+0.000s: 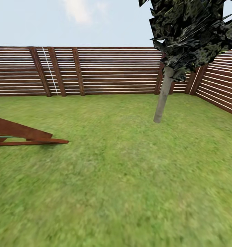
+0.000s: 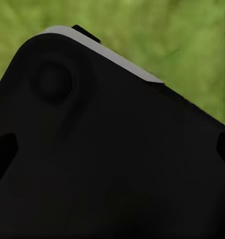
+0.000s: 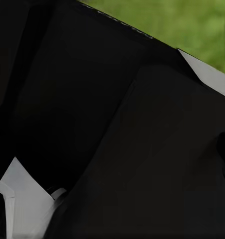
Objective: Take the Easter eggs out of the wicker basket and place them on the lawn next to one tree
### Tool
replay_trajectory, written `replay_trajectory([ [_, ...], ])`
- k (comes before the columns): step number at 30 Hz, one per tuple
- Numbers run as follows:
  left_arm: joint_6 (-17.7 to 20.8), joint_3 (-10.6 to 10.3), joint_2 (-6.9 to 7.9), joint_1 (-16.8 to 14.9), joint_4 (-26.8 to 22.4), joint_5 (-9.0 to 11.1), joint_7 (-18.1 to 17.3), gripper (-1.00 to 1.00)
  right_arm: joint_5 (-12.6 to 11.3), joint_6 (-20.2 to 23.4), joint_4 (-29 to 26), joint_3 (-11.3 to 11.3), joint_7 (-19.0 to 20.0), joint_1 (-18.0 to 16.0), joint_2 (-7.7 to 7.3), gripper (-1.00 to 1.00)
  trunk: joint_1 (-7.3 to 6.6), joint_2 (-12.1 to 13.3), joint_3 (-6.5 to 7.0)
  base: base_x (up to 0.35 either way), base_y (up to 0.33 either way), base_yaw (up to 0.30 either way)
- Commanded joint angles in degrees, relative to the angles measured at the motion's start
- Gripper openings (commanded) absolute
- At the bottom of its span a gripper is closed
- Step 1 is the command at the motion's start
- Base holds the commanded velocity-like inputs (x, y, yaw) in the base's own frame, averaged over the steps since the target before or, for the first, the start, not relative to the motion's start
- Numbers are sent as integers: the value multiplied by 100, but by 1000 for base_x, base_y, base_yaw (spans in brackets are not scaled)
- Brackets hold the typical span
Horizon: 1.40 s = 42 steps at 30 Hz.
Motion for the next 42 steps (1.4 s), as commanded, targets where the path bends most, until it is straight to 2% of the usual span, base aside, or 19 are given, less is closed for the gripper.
replay_trajectory([
  [1,-19,-16,-1,-2,0,21,10,100,60,27,-17,-14,26,1,-1,100,3,-2,-5,343,0,0],
  [42,-16,-16,-1,-2,0,21,10,100,60,27,-17,-11,25,1,-1,100,3,-2,-5,343,0,0],
])
